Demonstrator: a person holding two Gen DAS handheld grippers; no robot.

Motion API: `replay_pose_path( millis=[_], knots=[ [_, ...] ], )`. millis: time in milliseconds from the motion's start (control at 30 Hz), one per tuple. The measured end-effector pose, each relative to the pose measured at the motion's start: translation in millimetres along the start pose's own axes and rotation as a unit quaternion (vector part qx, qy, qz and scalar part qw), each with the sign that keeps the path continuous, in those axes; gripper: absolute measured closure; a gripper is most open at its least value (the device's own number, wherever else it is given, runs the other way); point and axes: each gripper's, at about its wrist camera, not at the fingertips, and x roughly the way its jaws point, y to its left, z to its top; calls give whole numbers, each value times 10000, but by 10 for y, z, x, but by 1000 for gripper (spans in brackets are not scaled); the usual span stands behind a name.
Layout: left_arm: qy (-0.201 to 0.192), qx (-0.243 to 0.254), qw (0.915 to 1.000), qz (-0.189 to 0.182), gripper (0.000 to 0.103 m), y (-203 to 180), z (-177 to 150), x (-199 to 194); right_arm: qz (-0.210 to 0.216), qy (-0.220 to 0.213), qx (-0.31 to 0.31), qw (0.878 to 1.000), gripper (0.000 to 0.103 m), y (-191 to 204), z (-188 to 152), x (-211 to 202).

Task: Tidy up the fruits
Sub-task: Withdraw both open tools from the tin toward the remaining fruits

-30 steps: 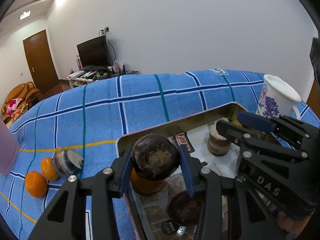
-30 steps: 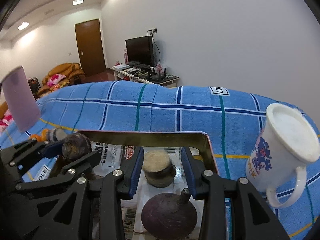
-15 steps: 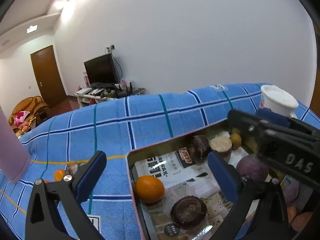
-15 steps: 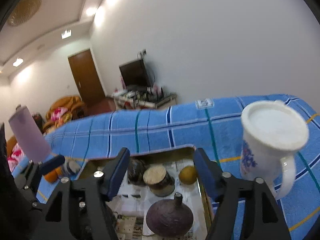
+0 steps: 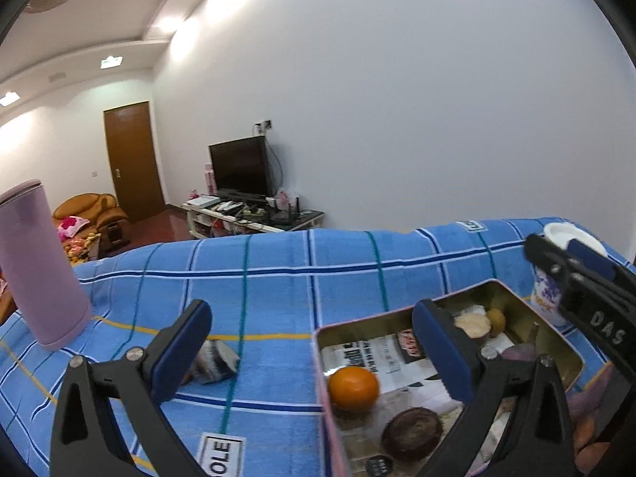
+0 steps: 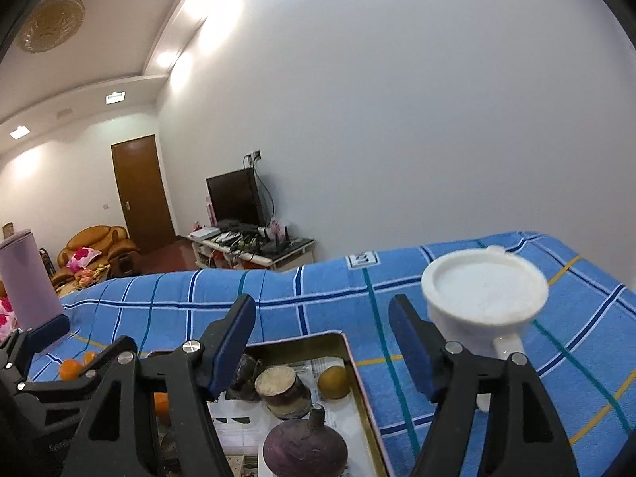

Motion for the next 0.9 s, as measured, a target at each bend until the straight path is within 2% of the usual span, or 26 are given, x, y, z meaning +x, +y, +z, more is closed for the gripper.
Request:
replay_pose_path(
  millis=[167,267,467,633,900],
  knots=[
    [-285,-62,9985,470,0,172,0,-49,-146,-445,86,9989,32,1,19,-187],
    [-568,-88,9961,671,0,278,-29,-125,-384,-750,38,9964,32,31,8,-296],
    [-561,-143,9932,1008,0,478,-148,-132,-311,-684,-66,9971,32,124,-14,-298],
    [-711,-243,9897,1215,0,577,-211,-236,-362,-964,-239,9944,32,225,-39,-452],
    [-652,-510,9889,1234,0,754,-290,-301,-367,-954,-304,9943,32,293,-72,-529]
  ],
)
